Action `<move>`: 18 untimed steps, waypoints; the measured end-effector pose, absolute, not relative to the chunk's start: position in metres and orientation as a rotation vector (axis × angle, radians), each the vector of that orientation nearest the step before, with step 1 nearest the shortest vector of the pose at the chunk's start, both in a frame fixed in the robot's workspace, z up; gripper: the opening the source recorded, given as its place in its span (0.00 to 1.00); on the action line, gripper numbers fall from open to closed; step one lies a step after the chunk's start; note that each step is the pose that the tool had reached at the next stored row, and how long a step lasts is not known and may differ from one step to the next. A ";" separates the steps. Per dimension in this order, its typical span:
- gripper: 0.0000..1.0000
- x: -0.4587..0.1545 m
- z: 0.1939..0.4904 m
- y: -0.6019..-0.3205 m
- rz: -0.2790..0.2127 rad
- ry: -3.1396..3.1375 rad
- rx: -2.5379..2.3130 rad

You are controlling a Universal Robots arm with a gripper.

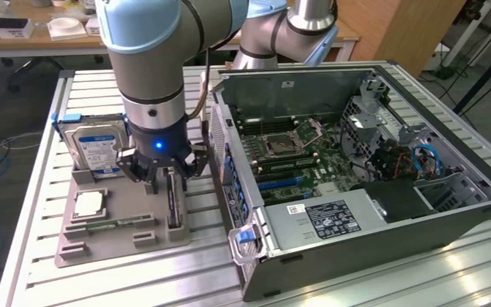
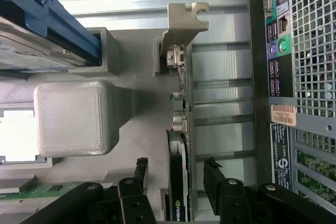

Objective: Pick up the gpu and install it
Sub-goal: 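Pick up the gpu and move the gpu toward the slot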

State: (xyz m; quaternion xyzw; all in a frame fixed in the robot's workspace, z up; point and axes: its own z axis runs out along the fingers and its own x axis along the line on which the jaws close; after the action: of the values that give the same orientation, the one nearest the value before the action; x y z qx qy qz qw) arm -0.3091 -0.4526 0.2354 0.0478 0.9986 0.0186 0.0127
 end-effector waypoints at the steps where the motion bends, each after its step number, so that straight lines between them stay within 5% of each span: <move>1: 0.55 -0.309 0.235 -0.453 0.058 3.112 0.149; 18: 0.38 -0.308 0.235 -0.453 0.058 3.112 0.149</move>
State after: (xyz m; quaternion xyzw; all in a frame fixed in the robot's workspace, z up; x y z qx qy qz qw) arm -0.3076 -0.4526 0.2346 0.0478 0.9986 0.0186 0.0128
